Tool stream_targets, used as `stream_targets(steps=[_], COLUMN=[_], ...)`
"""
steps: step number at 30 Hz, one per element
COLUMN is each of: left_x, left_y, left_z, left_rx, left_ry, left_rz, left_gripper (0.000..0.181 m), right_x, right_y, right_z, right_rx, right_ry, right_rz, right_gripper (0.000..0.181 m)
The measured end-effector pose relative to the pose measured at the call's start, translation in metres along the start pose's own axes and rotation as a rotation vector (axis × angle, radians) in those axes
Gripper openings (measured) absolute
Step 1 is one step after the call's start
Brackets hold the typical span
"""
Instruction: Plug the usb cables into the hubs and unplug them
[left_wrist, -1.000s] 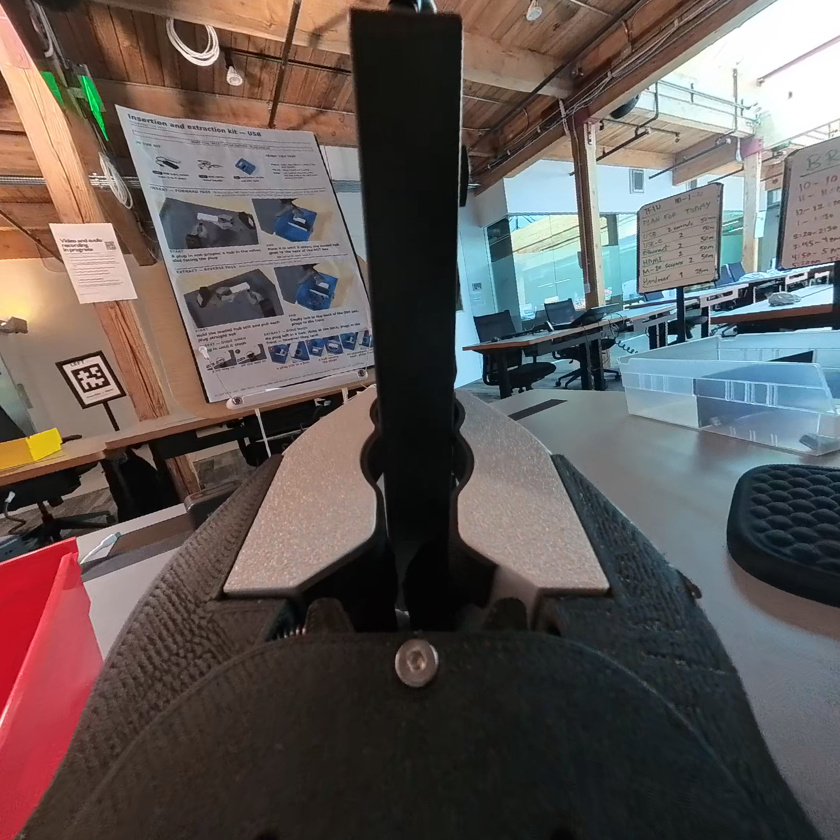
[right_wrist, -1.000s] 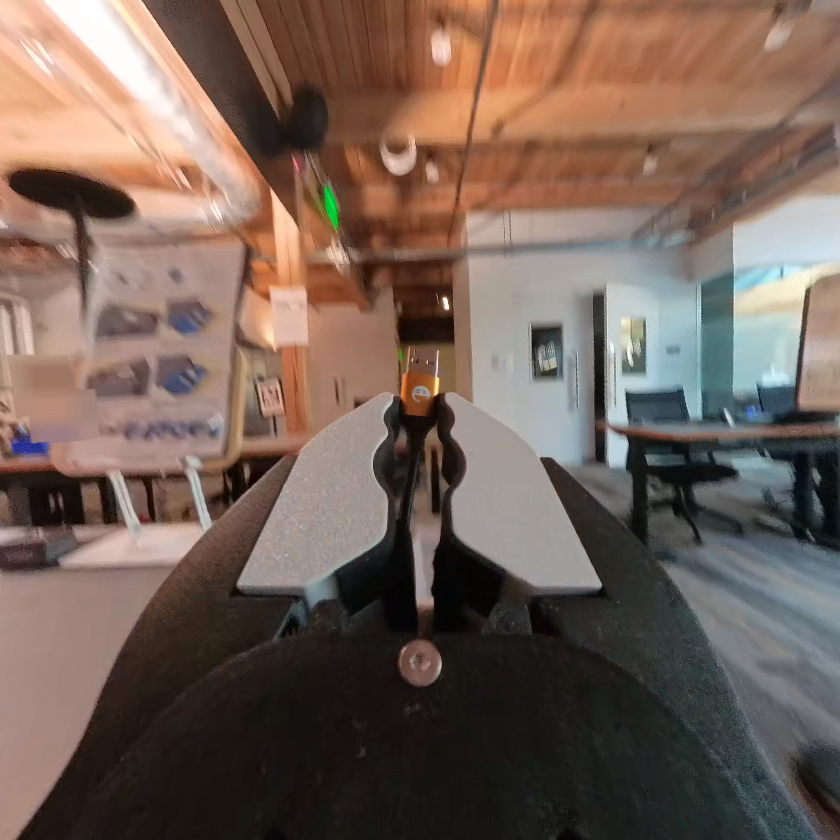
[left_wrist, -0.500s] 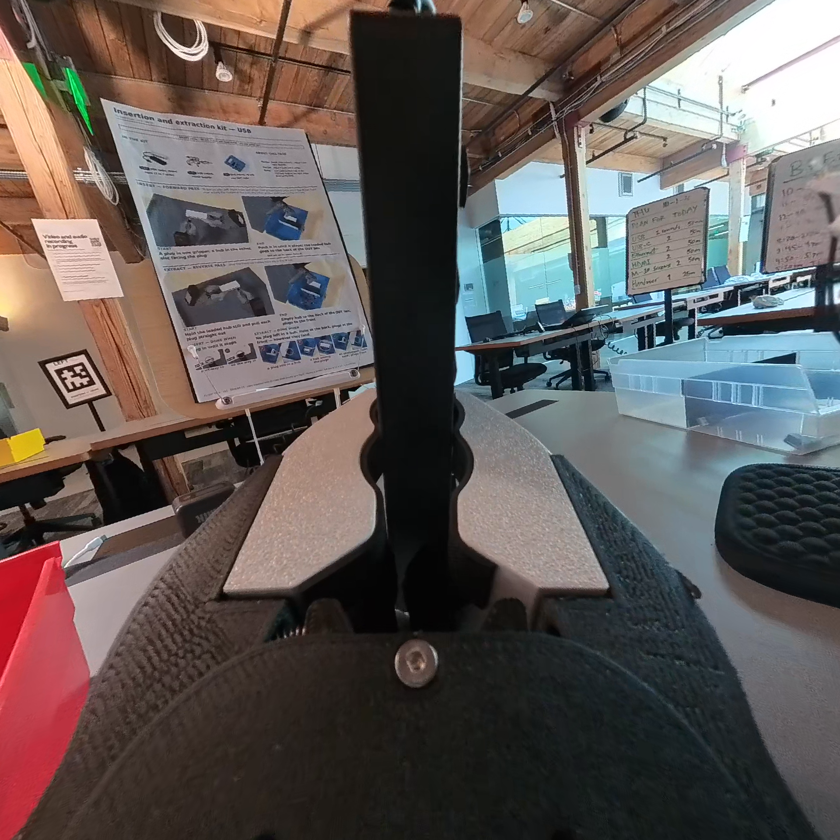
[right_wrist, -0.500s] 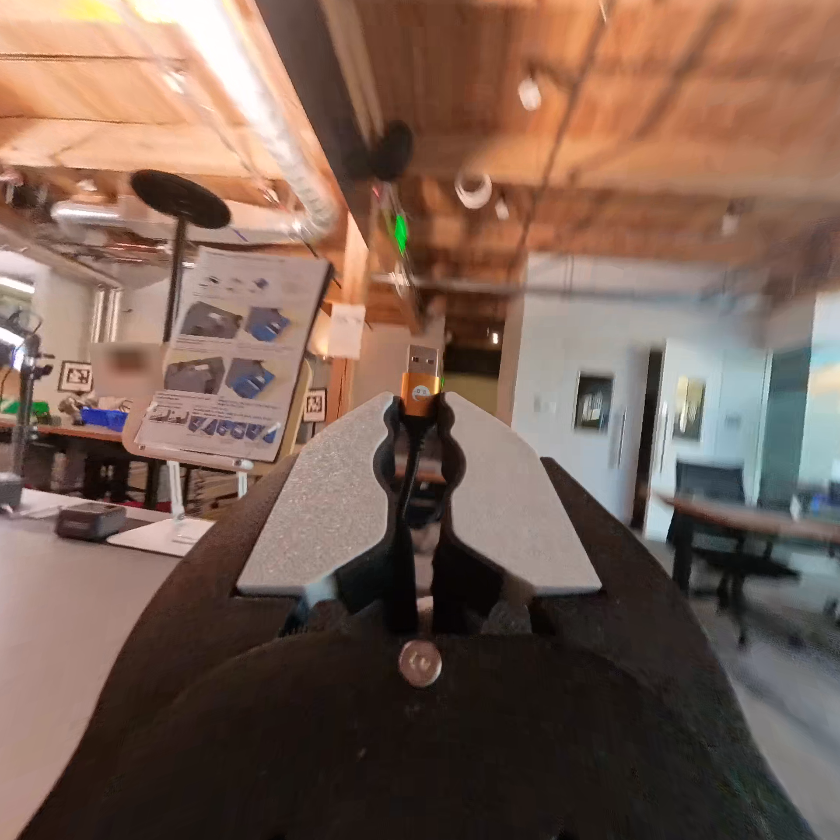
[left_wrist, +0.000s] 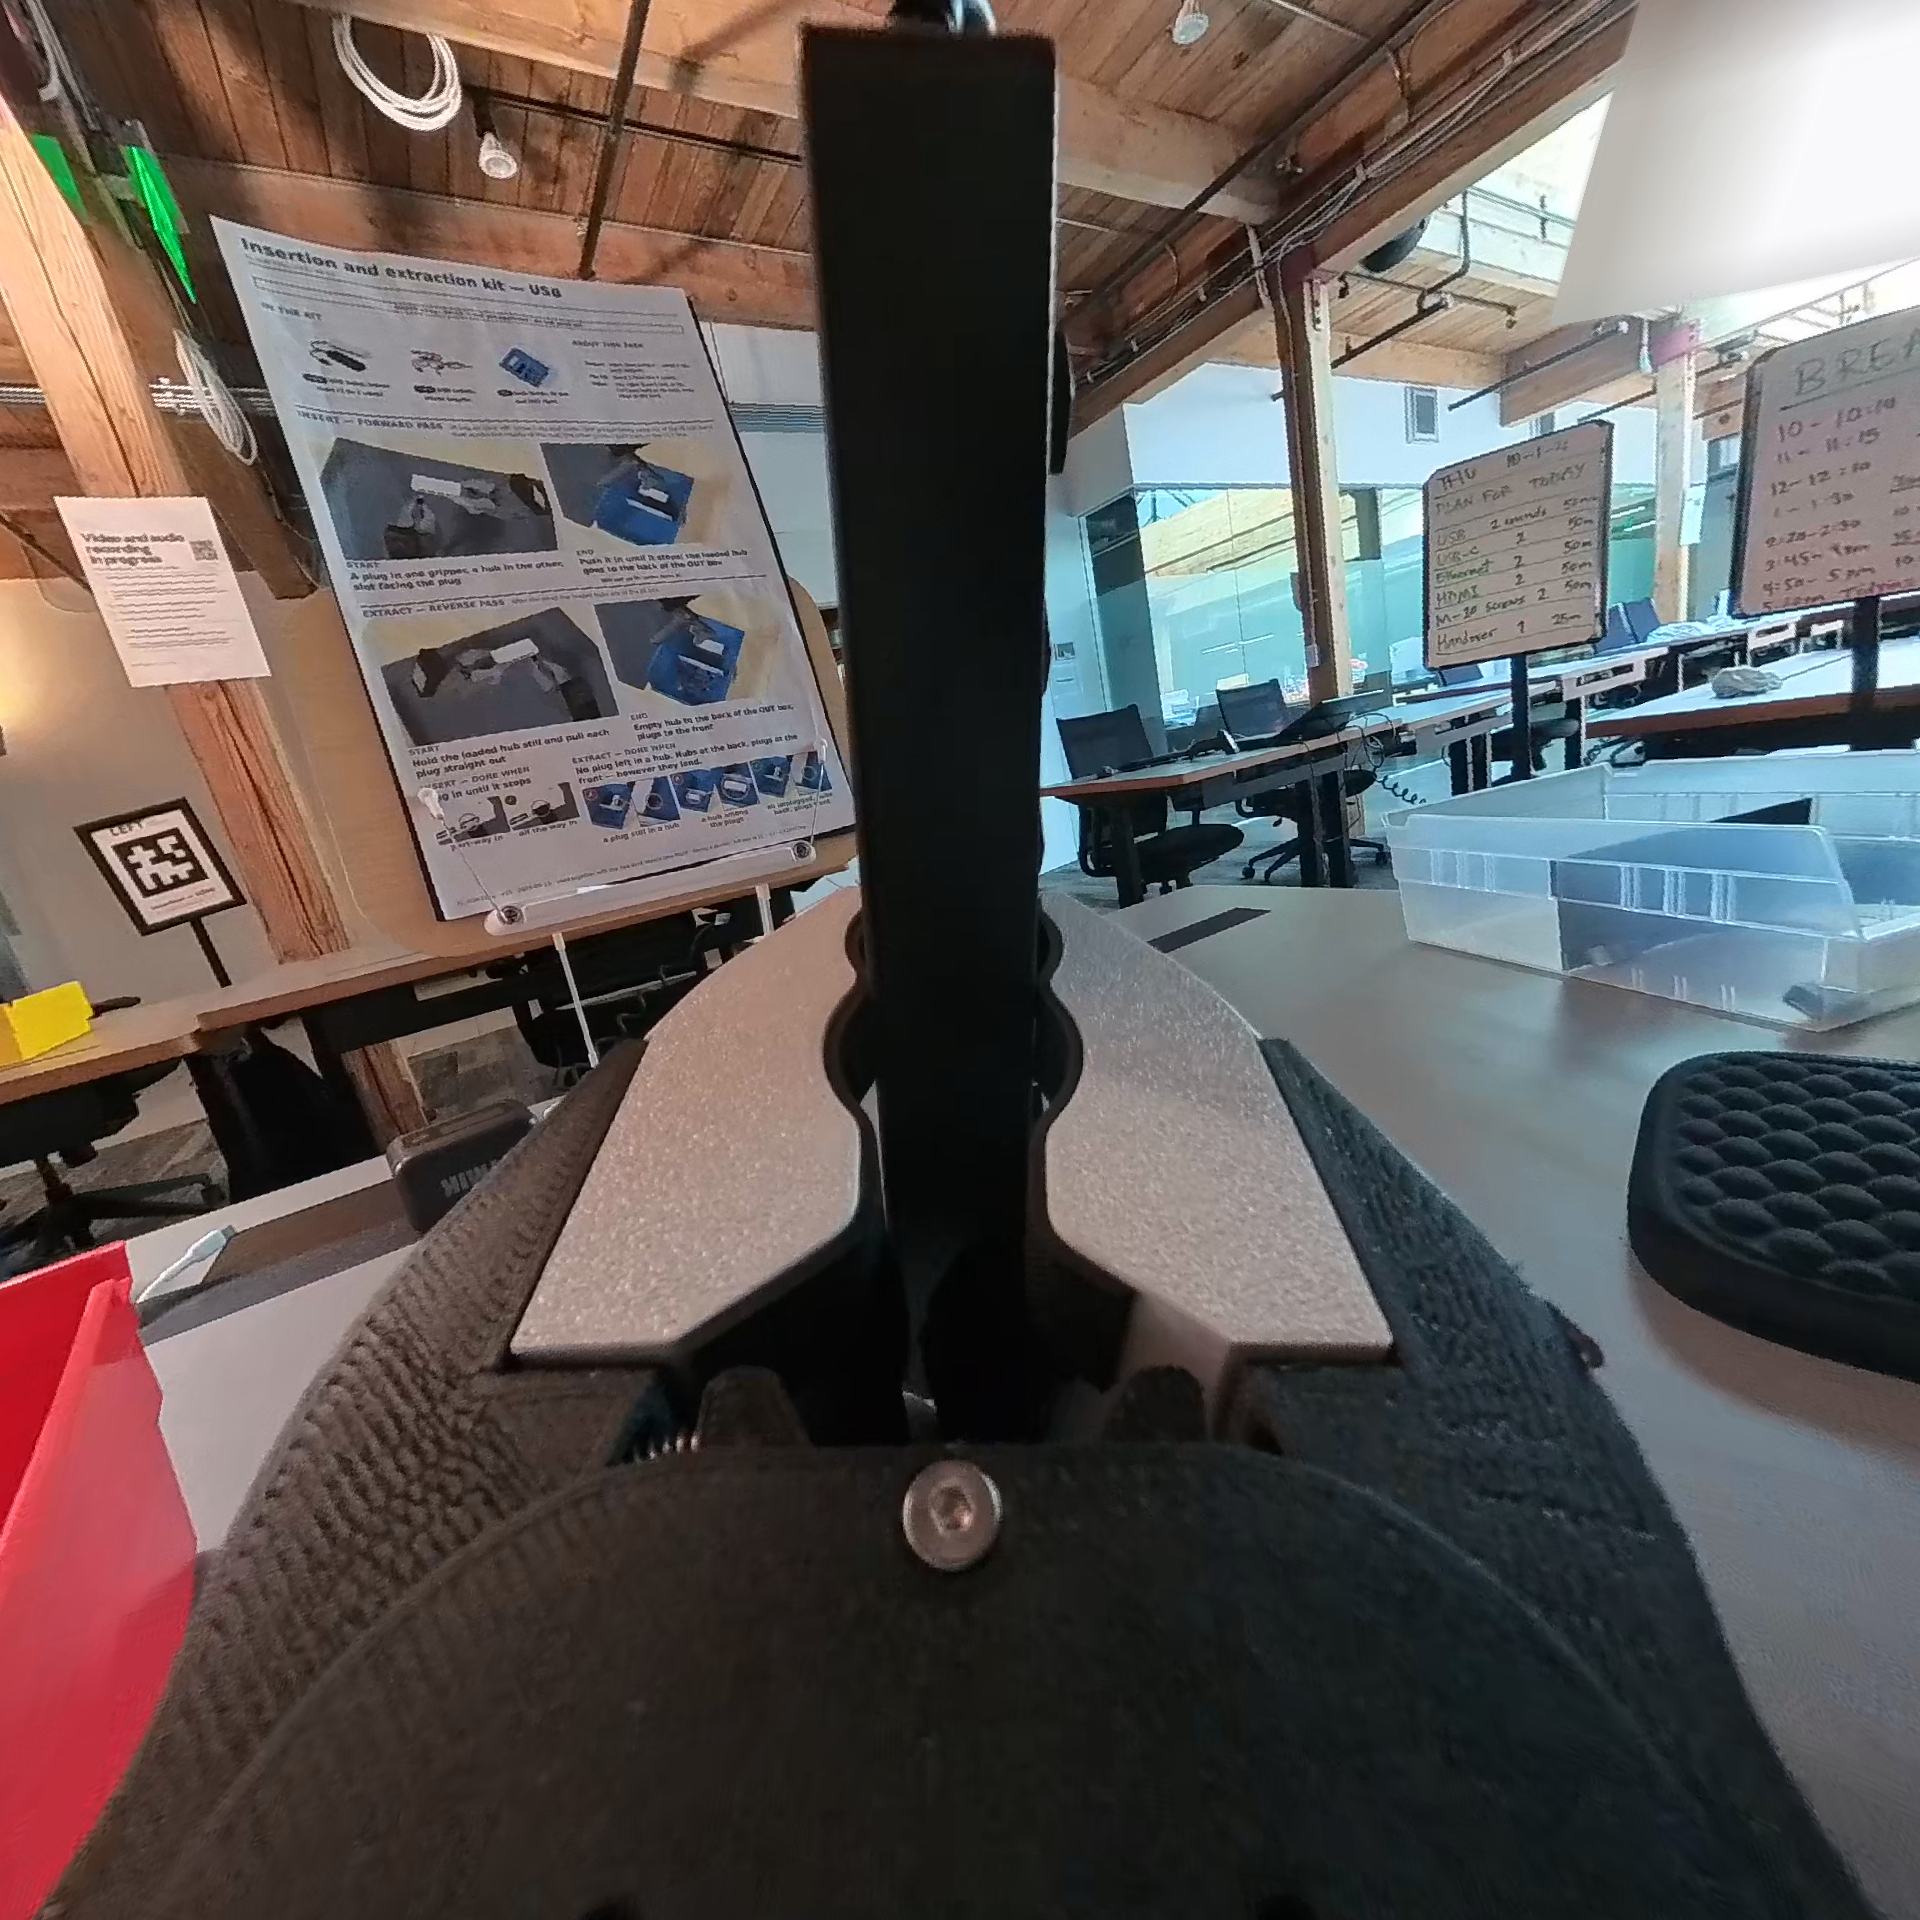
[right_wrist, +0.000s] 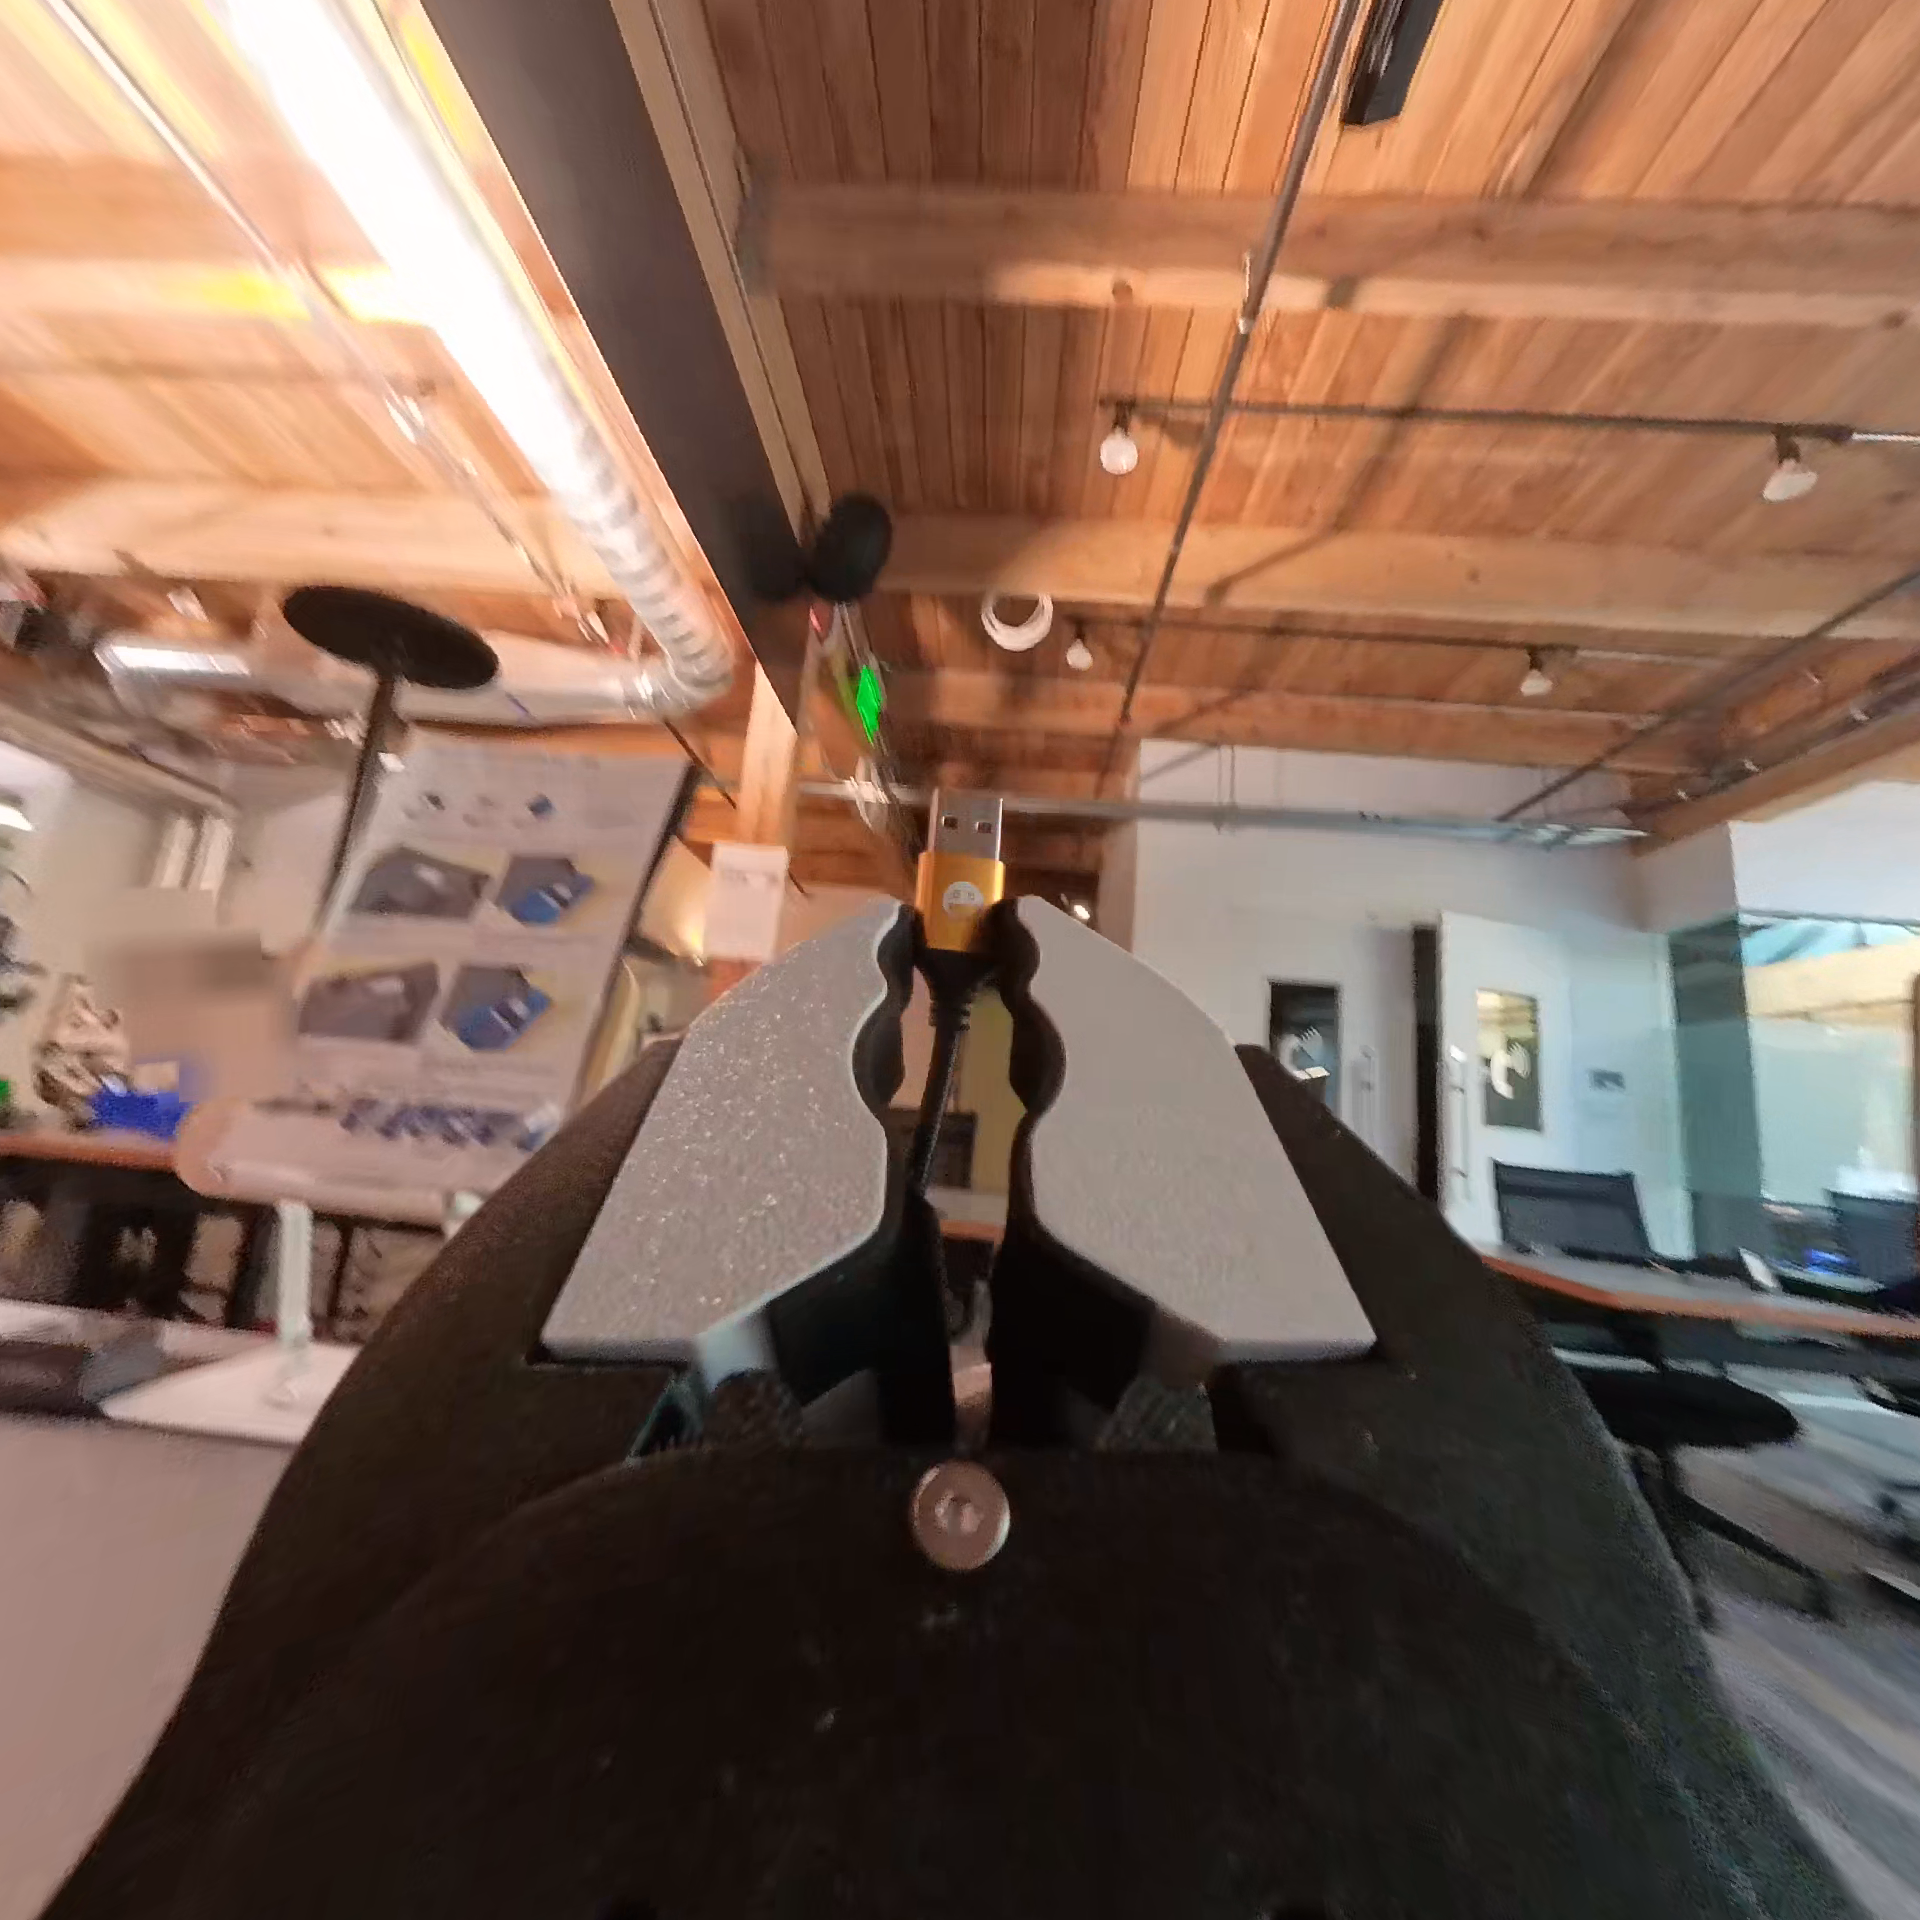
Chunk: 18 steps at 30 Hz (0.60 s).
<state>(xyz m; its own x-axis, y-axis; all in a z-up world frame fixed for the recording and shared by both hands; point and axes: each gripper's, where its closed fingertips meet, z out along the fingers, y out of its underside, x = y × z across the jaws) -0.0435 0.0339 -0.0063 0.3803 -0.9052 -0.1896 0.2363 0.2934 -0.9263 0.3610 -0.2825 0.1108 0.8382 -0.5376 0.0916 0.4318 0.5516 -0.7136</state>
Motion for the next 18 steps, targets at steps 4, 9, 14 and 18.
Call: stream_targets(steps=[4, 9, 14, 18], left_x=[0.001, 0.002, 0.002, 0.003], left_y=[0.001, 0.000, -0.001, 0.000], left_z=[0.001, 0.000, 0.000, 0.001], left_rx=[-0.005, 0.000, 0.001, -0.003], left_ry=[0.004, 0.007, 0.008, 0.014], left_rz=[0.001, 0.004, 0.004, 0.003], left_gripper=[0.026, 0.026, 0.026, 0.026], right_x=[0.023, 0.038, 0.047, 0.056], right_y=[0.053, 0.139, 0.192, 0.214], right_z=[-0.010, -0.035, -0.092, -0.135], right_rx=[-0.223, -0.671, -1.245, -1.549], right_ry=[0.135, 0.265, 0.297, 0.357], right_rz=[-0.001, 0.014, -0.191, -0.243], right_gripper=[0.015, 0.015, 0.016, 0.014])
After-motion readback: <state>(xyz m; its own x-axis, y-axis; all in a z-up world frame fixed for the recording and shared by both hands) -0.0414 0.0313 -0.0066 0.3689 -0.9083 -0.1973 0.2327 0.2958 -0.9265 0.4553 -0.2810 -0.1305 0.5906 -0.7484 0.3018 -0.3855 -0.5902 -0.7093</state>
